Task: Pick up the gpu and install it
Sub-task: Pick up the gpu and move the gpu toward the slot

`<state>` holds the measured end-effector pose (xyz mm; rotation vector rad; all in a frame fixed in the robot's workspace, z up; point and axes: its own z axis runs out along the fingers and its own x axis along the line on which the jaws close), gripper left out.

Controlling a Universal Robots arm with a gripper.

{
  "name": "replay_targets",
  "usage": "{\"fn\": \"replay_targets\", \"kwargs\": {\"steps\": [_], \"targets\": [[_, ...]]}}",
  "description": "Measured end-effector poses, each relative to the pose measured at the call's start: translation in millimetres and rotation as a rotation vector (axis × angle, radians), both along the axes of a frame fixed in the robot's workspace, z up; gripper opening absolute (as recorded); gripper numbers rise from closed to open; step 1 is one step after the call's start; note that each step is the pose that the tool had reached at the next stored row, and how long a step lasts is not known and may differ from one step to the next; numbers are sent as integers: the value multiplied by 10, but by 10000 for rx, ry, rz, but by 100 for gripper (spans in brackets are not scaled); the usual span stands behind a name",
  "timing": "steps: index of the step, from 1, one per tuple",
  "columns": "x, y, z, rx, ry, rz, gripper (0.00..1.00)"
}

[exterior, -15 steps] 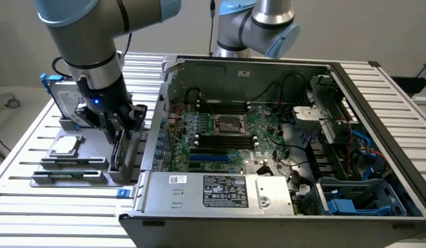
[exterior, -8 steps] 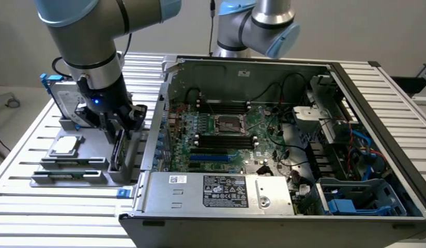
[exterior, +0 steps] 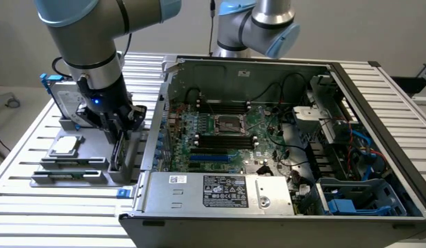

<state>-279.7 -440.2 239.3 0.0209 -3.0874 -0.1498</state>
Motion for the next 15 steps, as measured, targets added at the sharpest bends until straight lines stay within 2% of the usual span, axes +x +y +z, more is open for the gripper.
{"fn": "replay_targets", "kwargs": {"steps": [5,6,15], "targets": [[0,0,0,0,1,0,33],[0,0,0,0,1,0,26],[0,0,0,0,0,0,26]]}}
